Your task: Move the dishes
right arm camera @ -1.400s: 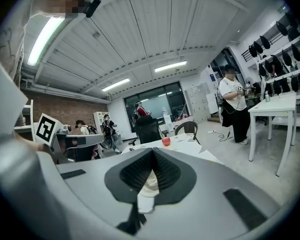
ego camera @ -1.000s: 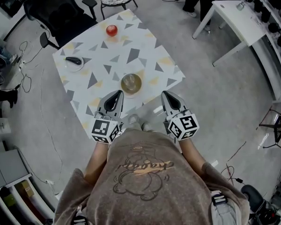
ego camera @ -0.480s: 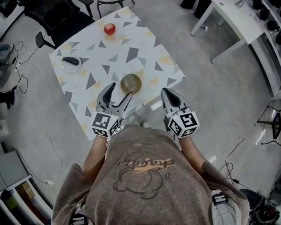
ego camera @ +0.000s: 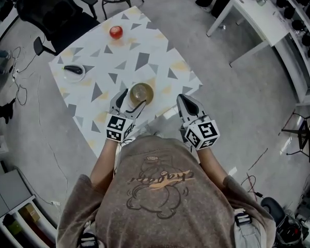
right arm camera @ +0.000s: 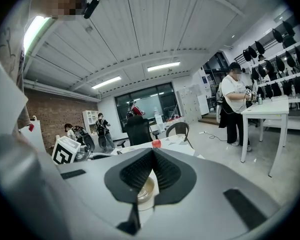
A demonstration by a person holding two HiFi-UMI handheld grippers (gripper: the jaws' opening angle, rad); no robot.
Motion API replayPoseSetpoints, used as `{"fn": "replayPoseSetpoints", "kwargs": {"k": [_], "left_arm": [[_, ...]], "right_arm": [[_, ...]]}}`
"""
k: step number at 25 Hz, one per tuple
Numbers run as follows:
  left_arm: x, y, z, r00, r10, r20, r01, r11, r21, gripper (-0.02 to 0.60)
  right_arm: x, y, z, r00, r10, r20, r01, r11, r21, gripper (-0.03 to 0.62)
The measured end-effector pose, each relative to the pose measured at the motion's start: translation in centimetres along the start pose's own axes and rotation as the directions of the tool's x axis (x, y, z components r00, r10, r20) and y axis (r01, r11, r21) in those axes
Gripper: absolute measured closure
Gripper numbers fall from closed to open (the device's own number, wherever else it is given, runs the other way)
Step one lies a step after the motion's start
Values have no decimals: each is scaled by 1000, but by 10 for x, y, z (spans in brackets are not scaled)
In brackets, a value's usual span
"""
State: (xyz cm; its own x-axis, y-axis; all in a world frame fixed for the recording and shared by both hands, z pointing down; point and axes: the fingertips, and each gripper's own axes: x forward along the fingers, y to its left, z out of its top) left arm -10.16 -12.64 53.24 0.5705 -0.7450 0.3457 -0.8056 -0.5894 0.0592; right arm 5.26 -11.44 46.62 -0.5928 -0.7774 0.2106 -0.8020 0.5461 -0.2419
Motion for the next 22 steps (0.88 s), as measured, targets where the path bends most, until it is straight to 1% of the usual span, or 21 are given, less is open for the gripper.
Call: {"fn": "replayPoseSetpoints", "kwargs": {"k": [3, 7, 11, 17, 22], "left_arm": [[13, 6, -11, 1000, -4, -28, 4, 1000, -10, 241], [27, 6, -26, 997, -26, -76, 28, 999, 19, 242], [39, 7, -38, 993, -44, -111, 48, 998, 30, 242], [53, 9, -48, 988, -51, -148, 63, 995, 76, 242], [59, 7, -53, 984, -67, -163, 81, 993, 81, 246]], "right_arm": [[2, -4, 2, 1000, -12, 0, 12, 1000, 2, 592], [3, -10, 3, 1000, -31, -1, 31, 1000, 6, 592], [6, -16, 3, 999, -47, -6, 47, 999, 10, 592], [8, -19, 1, 998, -60, -20, 60, 998, 15, 592], [8, -24, -1, 997, -70, -26, 70, 997, 21, 592]]}}
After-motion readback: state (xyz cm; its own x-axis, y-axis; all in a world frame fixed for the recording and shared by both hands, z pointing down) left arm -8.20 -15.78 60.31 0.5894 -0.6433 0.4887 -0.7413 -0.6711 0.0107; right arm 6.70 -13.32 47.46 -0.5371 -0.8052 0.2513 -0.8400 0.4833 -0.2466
